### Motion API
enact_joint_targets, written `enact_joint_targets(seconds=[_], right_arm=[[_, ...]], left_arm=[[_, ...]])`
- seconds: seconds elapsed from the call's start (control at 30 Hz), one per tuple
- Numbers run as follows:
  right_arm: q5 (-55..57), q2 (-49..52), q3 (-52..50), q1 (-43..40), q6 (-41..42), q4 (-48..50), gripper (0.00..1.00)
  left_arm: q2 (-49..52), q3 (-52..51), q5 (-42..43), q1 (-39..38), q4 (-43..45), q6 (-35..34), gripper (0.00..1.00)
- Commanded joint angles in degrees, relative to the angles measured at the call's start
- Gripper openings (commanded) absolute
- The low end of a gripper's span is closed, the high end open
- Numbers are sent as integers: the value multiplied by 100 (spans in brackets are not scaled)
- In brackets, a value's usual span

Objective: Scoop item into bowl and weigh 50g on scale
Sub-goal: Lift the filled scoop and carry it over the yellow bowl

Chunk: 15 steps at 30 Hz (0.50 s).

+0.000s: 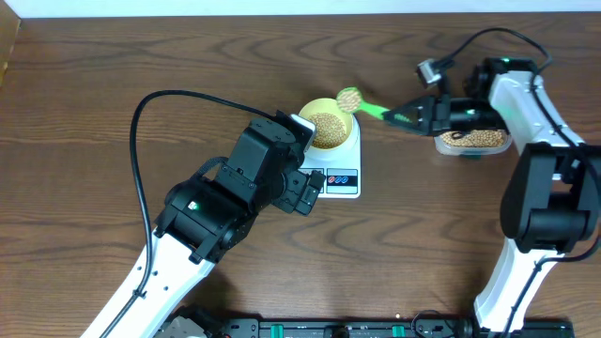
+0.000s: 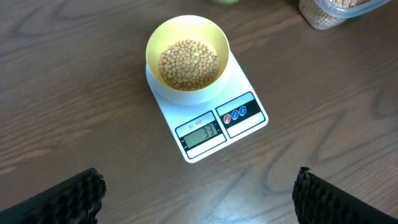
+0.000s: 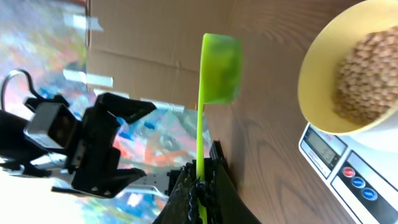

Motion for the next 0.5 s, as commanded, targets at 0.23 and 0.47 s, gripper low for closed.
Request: enact_joint_targets(seconds=[0.23, 0.47], right_arm=[[748, 50, 103, 603, 533, 815, 2], [2057, 48, 791, 789, 1812, 1622, 2]], left_arm=[[59, 68, -70, 22, 2, -92, 99], [59, 68, -70, 22, 2, -92, 99]])
